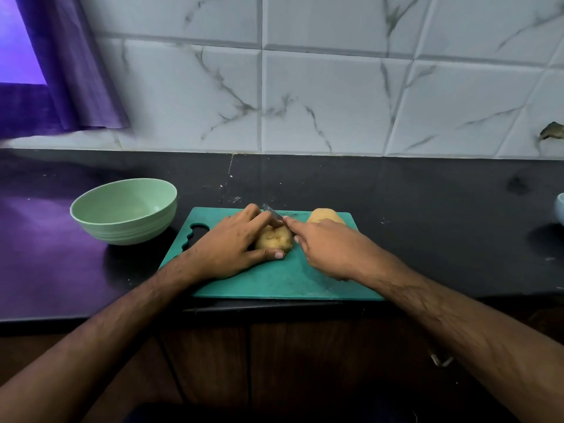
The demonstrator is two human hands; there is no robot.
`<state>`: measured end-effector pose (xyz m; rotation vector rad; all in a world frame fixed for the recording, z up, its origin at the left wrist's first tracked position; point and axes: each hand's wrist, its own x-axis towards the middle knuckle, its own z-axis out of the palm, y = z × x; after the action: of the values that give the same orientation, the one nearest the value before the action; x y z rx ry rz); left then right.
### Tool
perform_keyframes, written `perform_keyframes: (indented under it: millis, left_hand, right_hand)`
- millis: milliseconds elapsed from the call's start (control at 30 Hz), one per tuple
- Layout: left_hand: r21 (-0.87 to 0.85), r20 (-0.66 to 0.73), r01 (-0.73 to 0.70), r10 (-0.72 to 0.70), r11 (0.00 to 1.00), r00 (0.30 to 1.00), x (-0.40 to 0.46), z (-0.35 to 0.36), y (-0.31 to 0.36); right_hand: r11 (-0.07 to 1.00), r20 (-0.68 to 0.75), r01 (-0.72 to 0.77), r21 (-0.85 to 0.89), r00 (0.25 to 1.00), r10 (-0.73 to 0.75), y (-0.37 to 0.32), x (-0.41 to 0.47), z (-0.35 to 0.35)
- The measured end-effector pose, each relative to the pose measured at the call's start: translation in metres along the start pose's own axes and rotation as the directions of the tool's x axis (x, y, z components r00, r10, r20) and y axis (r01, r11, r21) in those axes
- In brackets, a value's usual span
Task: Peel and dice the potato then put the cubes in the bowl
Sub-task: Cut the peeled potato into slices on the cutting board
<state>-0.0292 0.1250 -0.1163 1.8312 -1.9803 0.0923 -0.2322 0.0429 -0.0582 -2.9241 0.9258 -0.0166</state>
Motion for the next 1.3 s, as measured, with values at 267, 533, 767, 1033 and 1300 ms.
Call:
perform_keyframes:
  millis: [267, 533, 767, 1033, 1300]
  left_hand:
    - [0.016, -0.025, 0.035, -0.034, 0.999, 0.999, -0.001, 0.002, -0.001]
    - [-0.097, 0.023, 0.021, -0.019, 0.995, 1.0, 0.0, 0.0, 0.002]
    - [-0.037, -0.003, 0.029, -0.03, 0.999, 1.0, -0.002, -0.003, 0.006]
    - [0.009, -0.023, 0.054, -0.054, 0.999, 0.998, -0.003, -0.002, 0.003]
    - [-0.002, -0.058, 0.086, -0.086, 0.996, 0.995, -0.006, -0.003, 0.006]
  right_hand:
    - [0.997, -0.044, -0.021, -0.078, 0.999, 0.018, 0.002, -0.037, 0.008]
    - [0.997, -0.001, -0.011, -0.074, 1.0, 0.011, 0.005, -0.032, 0.001]
    - [0.997, -0.026, 0.01, -0.075, 1.0, -0.012, -0.002, -0.014, 0.011]
    - [0.993, -0.041, 0.008, -0.118, 0.999, -0.013, 0.007, -0.07, 0.013]
    - [0.957, -0.072, -0.013, -0.291, 0.997, -0.009, 0.015, -0.079, 0.005]
